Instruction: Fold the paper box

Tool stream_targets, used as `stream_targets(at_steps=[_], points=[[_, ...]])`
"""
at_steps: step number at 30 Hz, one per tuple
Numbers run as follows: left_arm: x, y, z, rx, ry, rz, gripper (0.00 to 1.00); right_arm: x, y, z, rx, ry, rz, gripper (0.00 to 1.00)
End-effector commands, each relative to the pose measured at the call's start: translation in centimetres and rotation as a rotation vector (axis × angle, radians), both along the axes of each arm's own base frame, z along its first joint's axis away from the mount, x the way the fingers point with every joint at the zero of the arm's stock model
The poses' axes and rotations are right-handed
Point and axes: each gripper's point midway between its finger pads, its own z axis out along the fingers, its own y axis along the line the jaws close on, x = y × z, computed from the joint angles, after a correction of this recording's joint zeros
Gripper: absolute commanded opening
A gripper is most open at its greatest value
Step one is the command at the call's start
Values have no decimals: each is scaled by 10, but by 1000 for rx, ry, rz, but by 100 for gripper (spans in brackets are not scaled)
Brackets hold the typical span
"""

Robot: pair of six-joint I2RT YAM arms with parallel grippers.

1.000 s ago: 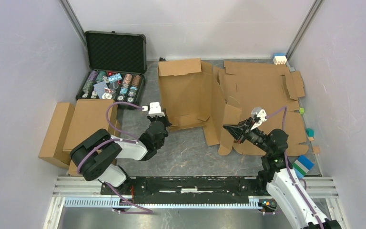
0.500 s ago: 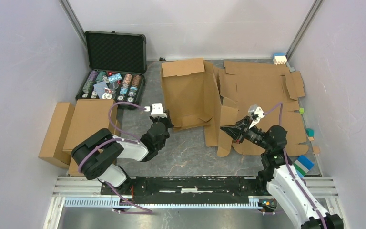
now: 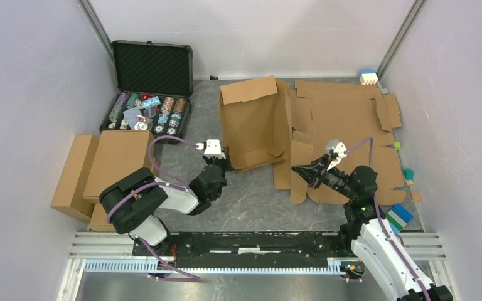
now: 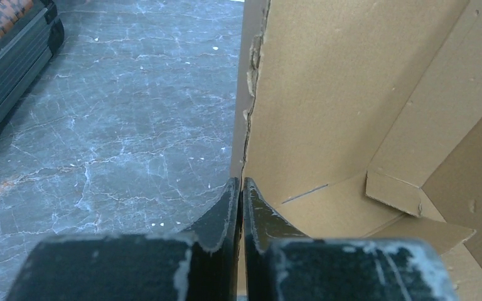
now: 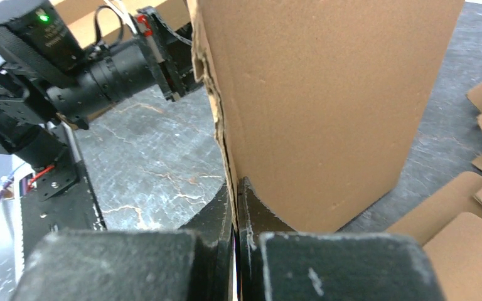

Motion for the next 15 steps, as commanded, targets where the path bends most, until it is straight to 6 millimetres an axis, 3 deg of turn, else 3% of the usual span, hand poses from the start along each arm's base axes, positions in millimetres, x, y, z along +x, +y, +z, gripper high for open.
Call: stream_targets(at_steps=[1, 6, 8, 15], points=[[0, -7, 17, -34, -65, -25, 12, 1, -11, -39, -94, 142, -68, 1], [0, -11, 18, -15, -58, -42, 21, 0, -14, -42, -128, 112, -73, 1], [0, -14, 19, 1, -54, -60, 30, 1, -17, -42, -141, 98, -88, 1], [5, -9, 31, 51, -65, -33, 45, 1, -22, -44, -187, 83, -106, 1]])
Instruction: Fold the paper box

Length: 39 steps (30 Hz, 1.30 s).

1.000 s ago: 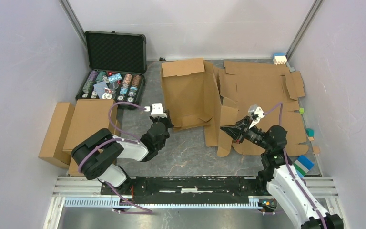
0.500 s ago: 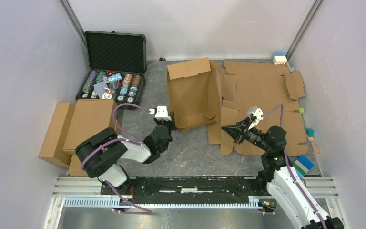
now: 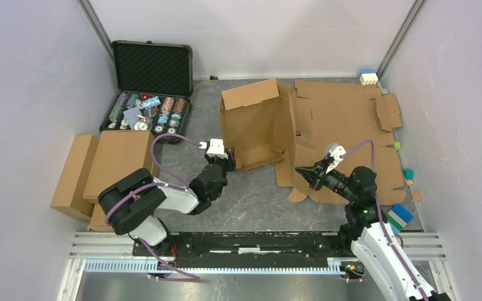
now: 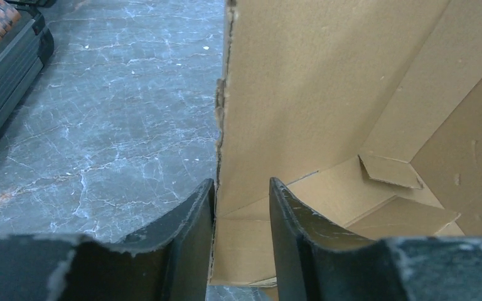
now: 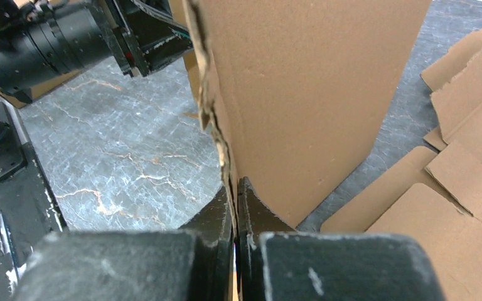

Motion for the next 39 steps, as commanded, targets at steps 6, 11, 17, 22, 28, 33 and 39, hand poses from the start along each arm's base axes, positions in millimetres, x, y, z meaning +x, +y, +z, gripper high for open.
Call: stream_targets(at_steps=[6, 11, 17, 22, 28, 33, 39], points=[[8, 6, 54, 50, -72, 45, 52, -4, -7, -23, -66, 106, -33, 1], [13, 13, 72, 67, -89, 73, 53, -4, -8, -22, -73, 102, -32, 1], [26, 21, 83, 12, -84, 67, 51, -4, -7, -19, -75, 95, -27, 1], [35, 31, 94, 5, -104, 79, 42, -4, -8, -18, -80, 100, -33, 1], [45, 43, 92, 19, -85, 89, 2, -2, -12, -14, -86, 92, -57, 7], [43, 43, 77, 30, -73, 80, 2, 2, -16, -8, -87, 68, -89, 14], [39, 46, 70, 49, -42, 77, 2, 8, -21, -5, -104, 57, -124, 17]])
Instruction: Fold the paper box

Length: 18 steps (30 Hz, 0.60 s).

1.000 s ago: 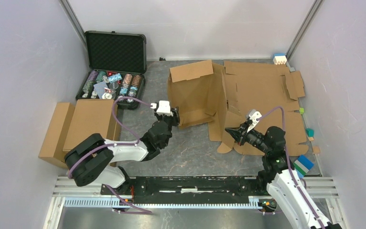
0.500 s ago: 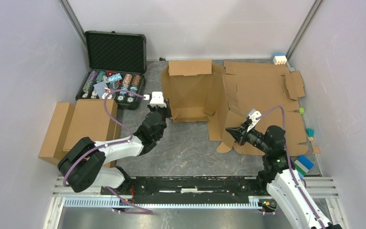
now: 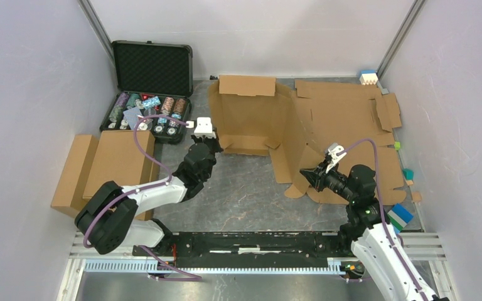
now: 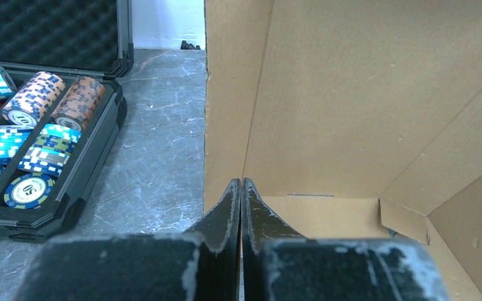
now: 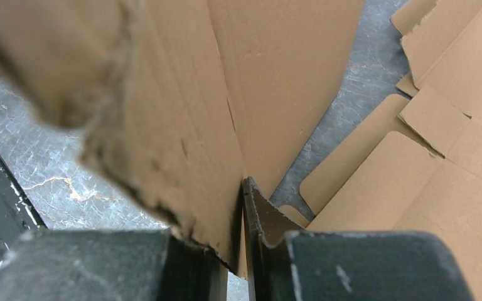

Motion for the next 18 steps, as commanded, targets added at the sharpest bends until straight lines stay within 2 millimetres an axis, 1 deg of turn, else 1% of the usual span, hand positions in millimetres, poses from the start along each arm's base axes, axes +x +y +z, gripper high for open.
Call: stream_targets(at_steps=[1, 2, 3, 4, 5, 6, 8, 10, 12, 13, 14, 15, 16, 18], points=[[-3, 1, 2, 1, 18, -10, 5, 7, -5, 15, -15, -28, -38, 17], [-2, 3, 3, 6, 34, -11, 8, 7, -5, 16, -15, -30, -40, 19], [-2, 3, 2, 15, 54, -28, 15, 7, -5, 17, -15, -33, -42, 21], [-1, 4, 2, 18, 65, -56, 25, 7, -5, 18, -12, -36, -45, 23], [-1, 4, 6, 2, 60, -88, 43, 8, -6, 19, -11, -41, -49, 25], [-1, 9, 8, -23, 56, -98, 56, 8, -7, 20, -11, -46, -52, 26], [1, 19, 15, -69, 42, -113, 65, 8, -7, 24, -9, -55, -58, 28], [5, 29, 22, -78, 23, -113, 71, 8, -8, 26, -9, -60, -60, 30], [11, 32, 27, -74, 11, -137, 77, 8, -8, 28, -12, -61, -57, 31], [14, 33, 28, -82, 10, -155, 88, 7, -8, 28, -13, -61, -55, 32], [19, 32, 28, -91, 14, -185, 97, 7, -7, 28, -13, -60, -54, 33], [23, 30, 31, -107, 10, -214, 100, 7, -7, 27, -12, -56, -54, 33], [27, 29, 32, -127, 7, -247, 100, 6, -7, 27, -12, -57, -53, 34], [35, 26, 41, -149, -36, -291, 100, 5, -7, 27, -9, -53, -48, 34]])
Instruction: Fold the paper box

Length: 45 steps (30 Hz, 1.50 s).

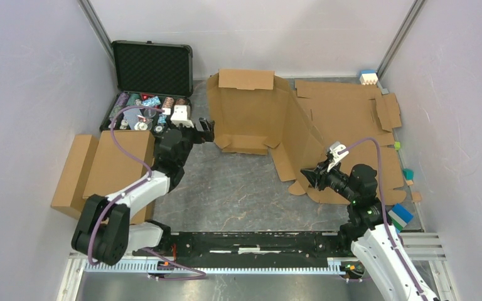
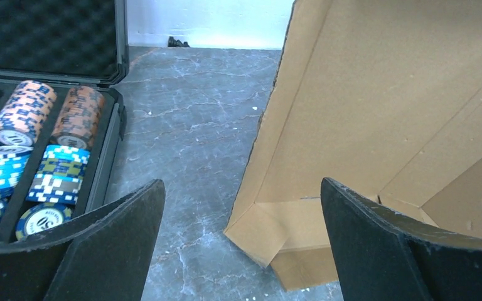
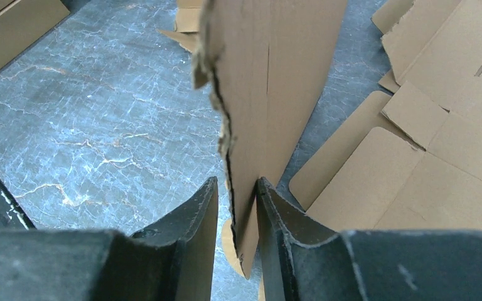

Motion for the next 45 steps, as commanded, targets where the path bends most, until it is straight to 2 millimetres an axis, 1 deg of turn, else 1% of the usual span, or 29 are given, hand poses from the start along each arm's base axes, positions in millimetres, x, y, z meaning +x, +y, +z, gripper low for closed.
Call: stream_targets(at_steps=[1, 4, 5, 9, 11, 13, 14, 16, 18, 19, 20, 23, 24, 29, 33, 37, 41, 45], points=[[17, -25, 36, -90, -105, -177, 100, 2, 1, 22, 5, -55, 5, 34], [32, -27, 44, -37, -136, -181, 100, 2, 0, 20, -6, -53, 5, 34], [38, -30, 49, -28, -148, -187, 100, 2, 0, 18, -10, -50, 3, 34], [55, -43, 54, -8, -171, -238, 98, 2, 1, 17, -4, -44, 8, 33], [63, -46, 52, -2, -165, -242, 93, 1, 2, 18, 0, -44, 10, 33], [66, -49, 49, -2, -162, -249, 79, 1, 2, 17, 3, -44, 10, 33], [67, -50, 49, -4, -161, -253, 70, 0, 2, 16, 5, -41, 10, 32], [65, -52, 50, -12, -166, -267, 47, 0, 2, 17, 12, -45, 11, 29], [61, -54, 52, -22, -164, -280, 20, -1, 4, 17, 24, -46, 19, 24], [58, -53, 53, -28, -159, -281, 11, -1, 6, 18, 32, -48, 29, 21], [55, -53, 54, -40, -153, -281, 9, -2, 8, 20, 43, -48, 37, 18], [39, -50, 59, -54, -171, -265, 5, -4, 15, 23, 77, -32, 72, 1], [32, -49, 58, -57, -171, -256, 3, -7, 18, 23, 84, -23, 95, 0], [5, -64, 45, -54, -117, -240, 2, -14, 27, 32, 121, -32, 156, 0], [-4, -64, 43, -137, -71, -180, 2, -18, 29, 35, 131, -25, 182, 0], [-8, -67, 36, -192, -7, -161, 2, -16, 28, 35, 114, -32, 173, 0], [-14, -66, 20, -181, 16, -157, 3, -13, 21, 18, 72, 34, 129, 0], [-22, -68, 1, -198, 54, -170, 4, -13, 21, 7, 66, 71, 123, 0]])
